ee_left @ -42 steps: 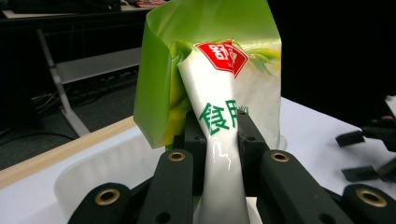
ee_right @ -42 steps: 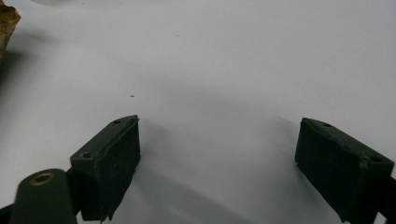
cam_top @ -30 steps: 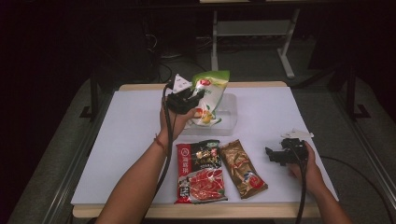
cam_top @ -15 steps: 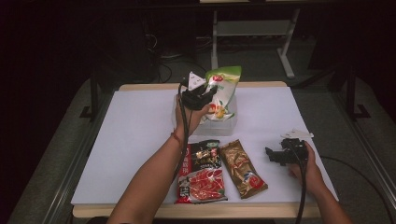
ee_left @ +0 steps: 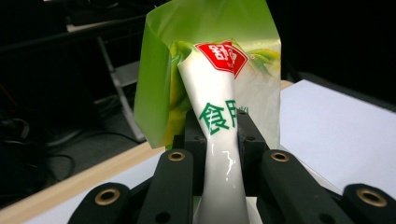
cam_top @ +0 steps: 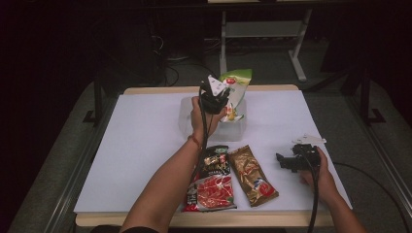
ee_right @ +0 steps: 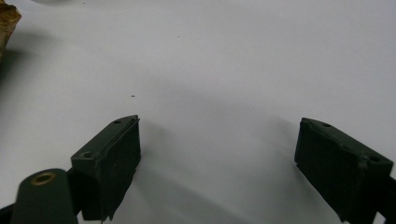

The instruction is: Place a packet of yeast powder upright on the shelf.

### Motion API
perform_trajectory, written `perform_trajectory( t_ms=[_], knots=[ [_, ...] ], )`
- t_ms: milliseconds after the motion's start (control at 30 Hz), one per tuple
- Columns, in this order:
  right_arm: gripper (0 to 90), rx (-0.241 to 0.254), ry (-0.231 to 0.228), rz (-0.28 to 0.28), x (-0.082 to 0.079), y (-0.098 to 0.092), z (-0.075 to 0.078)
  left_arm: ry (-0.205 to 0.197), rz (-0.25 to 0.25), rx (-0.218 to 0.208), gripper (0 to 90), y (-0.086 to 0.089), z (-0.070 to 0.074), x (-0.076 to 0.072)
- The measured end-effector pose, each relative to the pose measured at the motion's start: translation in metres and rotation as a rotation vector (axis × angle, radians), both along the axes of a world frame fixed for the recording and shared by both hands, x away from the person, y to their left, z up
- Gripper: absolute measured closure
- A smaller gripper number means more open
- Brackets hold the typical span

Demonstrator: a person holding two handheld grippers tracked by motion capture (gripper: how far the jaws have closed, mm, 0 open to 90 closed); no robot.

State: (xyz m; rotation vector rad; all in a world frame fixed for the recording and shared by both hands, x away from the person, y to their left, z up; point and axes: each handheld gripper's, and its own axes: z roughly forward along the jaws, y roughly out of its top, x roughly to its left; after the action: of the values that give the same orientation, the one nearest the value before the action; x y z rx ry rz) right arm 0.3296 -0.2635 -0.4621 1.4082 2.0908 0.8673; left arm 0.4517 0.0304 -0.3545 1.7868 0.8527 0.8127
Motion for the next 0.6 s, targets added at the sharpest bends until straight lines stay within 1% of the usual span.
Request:
perform_trajectory(
  t_ms=[100,167,233,300,333,400,500,533,600],
  knots=[
    [13.4,-0.001,-0.001,0.000,0.000,0.000,0.000,-0.025,0.006,0.054,78.6,-0.012,-0.001,-0.005],
    [13.5,-0.001,-0.001,0.000,0.000,0.000,0.000,-0.033,0.013,0.084,78.6,-0.019,-0.002,-0.008],
    [13.5,-0.002,-0.002,0.000,0.000,0.000,0.000,-0.032,0.010,0.088,78.6,-0.024,-0.003,-0.011],
    [13.4,-0.003,-0.003,0.001,0.000,0.000,0.000,-0.033,-0.010,0.102,78.5,-0.029,-0.005,-0.014],
    [13.4,-0.004,-0.004,0.001,0.000,0.000,0.000,-0.025,-0.026,0.100,78.3,-0.030,-0.006,-0.015],
    [13.5,-0.004,-0.003,0.001,0.000,0.000,0.000,-0.004,-0.046,0.070,77.9,-0.031,-0.008,-0.016],
    [13.4,-0.003,-0.003,0.001,0.000,0.000,0.000,0.012,-0.083,0.049,76.2,-0.031,-0.009,-0.019],
    [13.4,-0.002,-0.002,0.000,0.000,0.000,0.000,0.031,-0.104,0.041,75.3,-0.030,-0.009,-0.020],
    [13.4,-0.004,-0.003,0.001,0.000,0.000,0.000,0.061,-0.143,0.043,74.8,-0.028,-0.007,-0.022]
  ],
)
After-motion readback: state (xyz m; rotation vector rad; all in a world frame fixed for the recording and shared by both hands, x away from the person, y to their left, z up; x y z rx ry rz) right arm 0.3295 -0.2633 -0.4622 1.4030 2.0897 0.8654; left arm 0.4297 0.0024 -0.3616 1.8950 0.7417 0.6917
